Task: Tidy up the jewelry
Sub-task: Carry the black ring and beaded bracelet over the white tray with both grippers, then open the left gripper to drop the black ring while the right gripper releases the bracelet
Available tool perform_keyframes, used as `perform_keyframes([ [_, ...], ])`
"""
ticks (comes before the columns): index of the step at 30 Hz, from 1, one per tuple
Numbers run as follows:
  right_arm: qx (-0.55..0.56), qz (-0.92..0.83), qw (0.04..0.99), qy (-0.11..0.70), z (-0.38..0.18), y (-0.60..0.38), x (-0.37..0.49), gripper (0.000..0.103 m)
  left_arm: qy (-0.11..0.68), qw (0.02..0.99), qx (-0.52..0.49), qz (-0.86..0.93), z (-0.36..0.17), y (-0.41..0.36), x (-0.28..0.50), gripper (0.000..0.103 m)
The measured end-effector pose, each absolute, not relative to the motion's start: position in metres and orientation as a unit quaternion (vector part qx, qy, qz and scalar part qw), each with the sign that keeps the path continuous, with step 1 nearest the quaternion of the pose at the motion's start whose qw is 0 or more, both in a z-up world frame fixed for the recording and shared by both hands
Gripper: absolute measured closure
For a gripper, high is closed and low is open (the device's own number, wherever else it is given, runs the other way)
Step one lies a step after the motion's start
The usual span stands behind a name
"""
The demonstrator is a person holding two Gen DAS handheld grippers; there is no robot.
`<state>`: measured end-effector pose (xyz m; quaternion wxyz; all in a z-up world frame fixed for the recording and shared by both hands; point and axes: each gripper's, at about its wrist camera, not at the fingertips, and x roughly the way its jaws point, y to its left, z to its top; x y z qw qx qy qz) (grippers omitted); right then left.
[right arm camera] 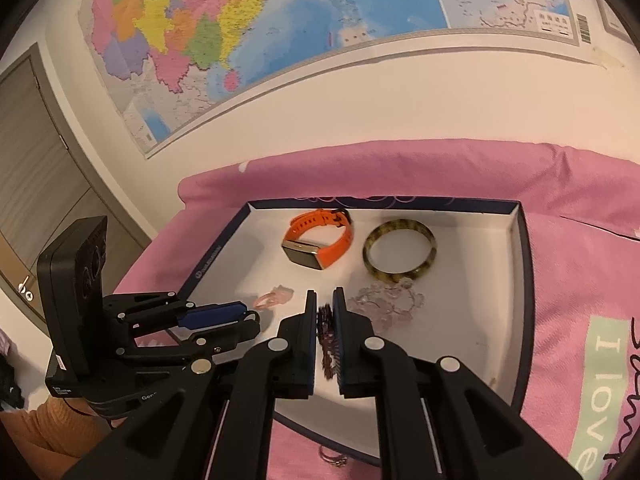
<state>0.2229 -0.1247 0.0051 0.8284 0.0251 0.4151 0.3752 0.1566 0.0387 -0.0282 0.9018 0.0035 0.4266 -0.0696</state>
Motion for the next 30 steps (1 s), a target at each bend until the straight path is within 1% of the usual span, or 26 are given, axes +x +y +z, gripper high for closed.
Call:
perform_keyframes([
  [11, 0.013, 0.362, 0.829, 0.426, -0.004, -0.128, 0.228, 0.095, 0.431, 0.900, 0.003, -0.064, -0.035, 0.038, 0.163, 0.080],
  [17, 0.015, 0.362, 0.830, 0.425, -0.003, -0.130, 0.226, 0.086, 0.430, 0.901, 0.002, -0.064, -0.034, 0.039, 0.163, 0.080],
  [18, 0.016, 0.362, 0.829, 0.425, -0.003, -0.130, 0.225, 0.083, 0.428, 0.902, 0.004, -0.063, -0.034, 0.039, 0.163, 0.079],
  [19, 0.017, 0.362, 0.829, 0.425, -0.002, -0.131, 0.224, 0.079, 0.427, 0.902, 0.004, -0.063, -0.033, 0.039, 0.162, 0.078],
  [23, 0.015, 0.367, 0.829, 0.422, 0.001, -0.133, 0.218, 0.074, 0.417, 0.907, 0.004, -0.063, -0.026, 0.040, 0.157, 0.070],
  [25, 0.015, 0.370, 0.829, 0.419, 0.003, -0.136, 0.213, 0.068, 0.409, 0.911, 0.001, -0.062, -0.020, 0.043, 0.153, 0.067],
  [26, 0.014, 0.372, 0.828, 0.418, 0.003, -0.137, 0.211, 0.067, 0.405, 0.912, -0.004, -0.063, -0.017, 0.045, 0.151, 0.064],
  [28, 0.014, 0.374, 0.829, 0.416, 0.005, -0.140, 0.205, 0.064, 0.396, 0.916, -0.011, -0.062, -0.010, 0.048, 0.146, 0.061],
  [30, 0.016, 0.377, 0.827, 0.416, 0.005, -0.142, 0.201, 0.063, 0.386, 0.920, -0.018, -0.063, -0.002, 0.051, 0.139, 0.057],
])
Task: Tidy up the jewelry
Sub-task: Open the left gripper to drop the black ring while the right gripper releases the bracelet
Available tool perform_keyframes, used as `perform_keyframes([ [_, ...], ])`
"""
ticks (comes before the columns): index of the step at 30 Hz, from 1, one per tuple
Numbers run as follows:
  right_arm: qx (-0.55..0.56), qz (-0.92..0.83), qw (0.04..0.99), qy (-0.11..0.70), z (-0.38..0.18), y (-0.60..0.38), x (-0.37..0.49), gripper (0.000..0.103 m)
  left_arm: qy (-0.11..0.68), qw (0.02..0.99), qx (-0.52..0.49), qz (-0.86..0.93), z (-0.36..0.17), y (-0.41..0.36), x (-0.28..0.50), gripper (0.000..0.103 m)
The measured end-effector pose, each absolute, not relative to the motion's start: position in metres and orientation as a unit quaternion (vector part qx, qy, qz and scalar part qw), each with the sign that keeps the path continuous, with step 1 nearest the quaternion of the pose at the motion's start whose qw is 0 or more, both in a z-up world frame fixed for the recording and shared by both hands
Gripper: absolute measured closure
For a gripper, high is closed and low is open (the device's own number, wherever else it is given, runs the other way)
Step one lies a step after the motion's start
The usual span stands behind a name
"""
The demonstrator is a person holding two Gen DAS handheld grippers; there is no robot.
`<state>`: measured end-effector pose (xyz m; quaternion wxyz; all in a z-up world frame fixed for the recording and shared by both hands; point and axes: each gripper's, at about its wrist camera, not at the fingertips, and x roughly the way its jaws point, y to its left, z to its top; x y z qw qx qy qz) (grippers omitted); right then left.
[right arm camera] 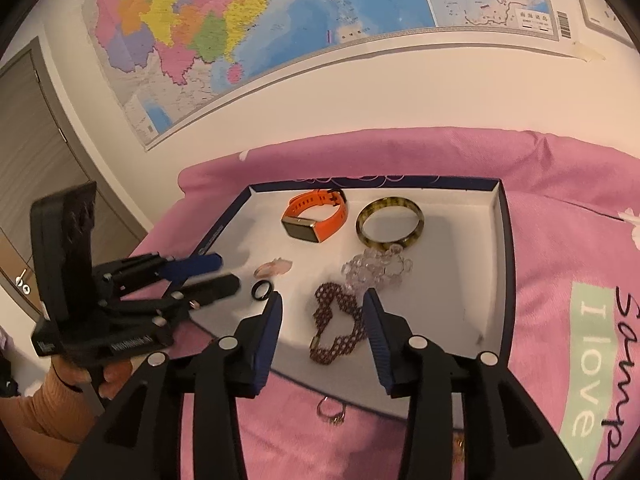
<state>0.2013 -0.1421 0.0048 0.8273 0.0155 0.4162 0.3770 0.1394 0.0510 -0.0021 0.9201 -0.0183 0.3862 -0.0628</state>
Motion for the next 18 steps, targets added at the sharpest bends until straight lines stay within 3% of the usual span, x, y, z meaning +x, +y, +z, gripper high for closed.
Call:
perform_keyframes([
  [18, -0.021, 0.385, 0.821, 0.421, -0.003, -0.151, 0.151, 0.062, 0.379, 0.921, -0.058, -0.060, -0.006, 0.070, 0.076, 0.051],
])
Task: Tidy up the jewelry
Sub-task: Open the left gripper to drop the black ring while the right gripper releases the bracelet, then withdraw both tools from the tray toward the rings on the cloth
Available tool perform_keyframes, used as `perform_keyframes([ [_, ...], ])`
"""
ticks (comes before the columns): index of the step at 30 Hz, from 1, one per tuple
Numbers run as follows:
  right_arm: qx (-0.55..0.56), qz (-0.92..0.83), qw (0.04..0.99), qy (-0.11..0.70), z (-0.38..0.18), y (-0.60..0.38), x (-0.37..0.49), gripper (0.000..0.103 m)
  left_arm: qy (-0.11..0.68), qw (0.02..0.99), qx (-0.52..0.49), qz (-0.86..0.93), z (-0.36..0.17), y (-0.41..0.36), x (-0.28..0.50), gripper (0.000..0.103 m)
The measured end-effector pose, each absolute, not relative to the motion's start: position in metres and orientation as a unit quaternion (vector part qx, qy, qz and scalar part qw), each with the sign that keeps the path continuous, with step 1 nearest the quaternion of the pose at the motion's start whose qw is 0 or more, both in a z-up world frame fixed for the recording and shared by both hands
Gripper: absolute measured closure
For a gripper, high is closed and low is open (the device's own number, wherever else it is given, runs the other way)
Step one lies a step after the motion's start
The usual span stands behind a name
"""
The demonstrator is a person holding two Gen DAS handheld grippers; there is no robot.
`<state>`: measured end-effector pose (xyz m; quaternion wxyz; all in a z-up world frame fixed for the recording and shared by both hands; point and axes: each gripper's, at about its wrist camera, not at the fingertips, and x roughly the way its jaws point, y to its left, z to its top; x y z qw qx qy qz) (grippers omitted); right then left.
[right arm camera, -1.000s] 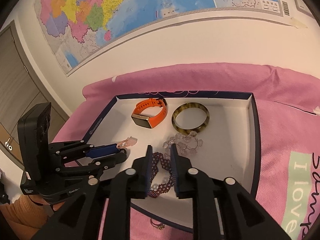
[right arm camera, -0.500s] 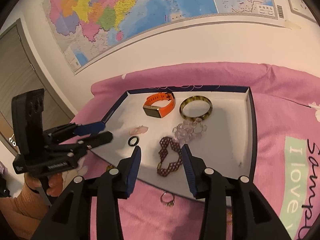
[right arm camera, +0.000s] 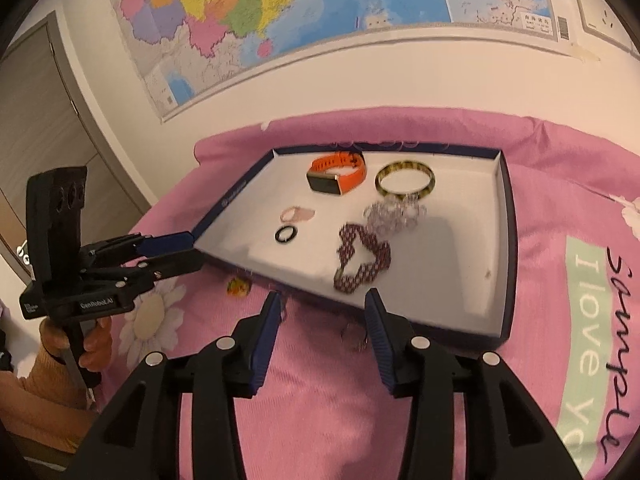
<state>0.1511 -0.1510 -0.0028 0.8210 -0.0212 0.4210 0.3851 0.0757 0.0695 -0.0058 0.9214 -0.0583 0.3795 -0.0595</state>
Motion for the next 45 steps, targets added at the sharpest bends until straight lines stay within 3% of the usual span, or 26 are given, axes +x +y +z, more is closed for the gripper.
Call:
perform_keyframes([
  [15, -0.043, 0.379, 0.811, 0.443, -0.021, -0.154, 0.128, 0.060, 0.396, 0.914, -0.055, -0.074, -0.023, 0.057, 0.055, 0.050],
  [19, -0.043, 0.368, 0.818, 0.440, -0.017, -0.168, 0.125, 0.052, 0.392, 0.915, -0.045, -0.083, -0.021, 0.051, 0.048, 0.049],
  [45, -0.017, 0.266, 0.856, 0.444, -0.024, -0.226, 0.155, 0.052, 0.413, 0.908, -0.030, -0.069, -0.030, 0.042, 0.070, 0.047],
])
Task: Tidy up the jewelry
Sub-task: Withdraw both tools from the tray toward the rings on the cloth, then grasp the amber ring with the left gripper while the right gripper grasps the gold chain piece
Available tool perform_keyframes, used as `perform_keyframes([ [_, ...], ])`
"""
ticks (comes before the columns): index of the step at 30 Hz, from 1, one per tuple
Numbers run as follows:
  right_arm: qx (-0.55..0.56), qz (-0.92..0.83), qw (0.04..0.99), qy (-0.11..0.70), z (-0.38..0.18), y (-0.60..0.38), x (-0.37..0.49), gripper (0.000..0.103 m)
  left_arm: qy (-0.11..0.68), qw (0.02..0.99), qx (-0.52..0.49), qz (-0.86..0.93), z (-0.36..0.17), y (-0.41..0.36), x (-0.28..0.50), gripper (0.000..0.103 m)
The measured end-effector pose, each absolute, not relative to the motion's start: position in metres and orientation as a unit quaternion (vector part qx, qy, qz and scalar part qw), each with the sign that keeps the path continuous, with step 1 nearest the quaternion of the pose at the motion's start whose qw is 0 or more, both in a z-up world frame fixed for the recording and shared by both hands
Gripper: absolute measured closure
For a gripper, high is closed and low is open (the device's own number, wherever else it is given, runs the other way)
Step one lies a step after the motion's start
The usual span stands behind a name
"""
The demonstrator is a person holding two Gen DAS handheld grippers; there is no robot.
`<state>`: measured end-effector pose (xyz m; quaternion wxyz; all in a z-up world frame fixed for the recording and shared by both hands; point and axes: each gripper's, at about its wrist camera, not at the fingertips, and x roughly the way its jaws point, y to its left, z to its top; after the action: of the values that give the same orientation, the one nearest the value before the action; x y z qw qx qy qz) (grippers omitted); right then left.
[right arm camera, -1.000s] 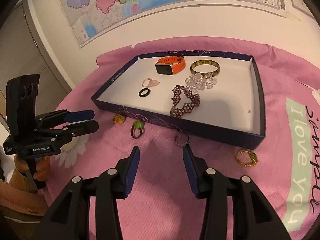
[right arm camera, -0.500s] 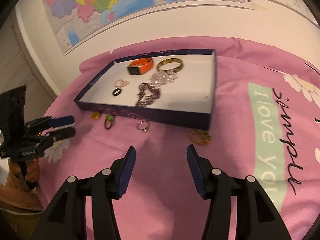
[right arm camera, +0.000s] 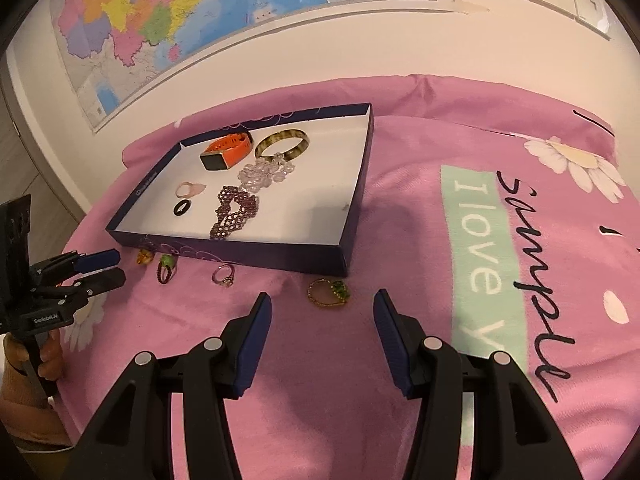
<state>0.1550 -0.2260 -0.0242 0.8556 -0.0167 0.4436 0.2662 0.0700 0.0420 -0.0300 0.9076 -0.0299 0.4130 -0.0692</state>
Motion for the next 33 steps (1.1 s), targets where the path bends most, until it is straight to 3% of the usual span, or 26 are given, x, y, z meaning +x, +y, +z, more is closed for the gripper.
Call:
perform_keyframes([
  [10, -0.037, 0.257, 0.859, 0.441, -0.027, -0.220, 0.160, 0.052, 0.424, 0.903, -0.031, -0.063, -0.039, 0.036, 0.087, 0.052],
  [14, -0.042, 0.256, 0.860, 0.440, -0.028, -0.218, 0.162, 0.053, 0.426, 0.903, -0.026, -0.055, -0.039, 0.033, 0.088, 0.059],
  [27, -0.067, 0.255, 0.859, 0.439, -0.031, -0.211, 0.161, 0.093, 0.425, 0.904, -0.019, -0.050, -0.039, 0.033, 0.085, 0.079],
  [33, -0.065, 0.267, 0.855, 0.440, -0.030, -0.208, 0.158, 0.094, 0.427, 0.902, -0.035, -0.062, -0.040, 0.038, 0.080, 0.083],
])
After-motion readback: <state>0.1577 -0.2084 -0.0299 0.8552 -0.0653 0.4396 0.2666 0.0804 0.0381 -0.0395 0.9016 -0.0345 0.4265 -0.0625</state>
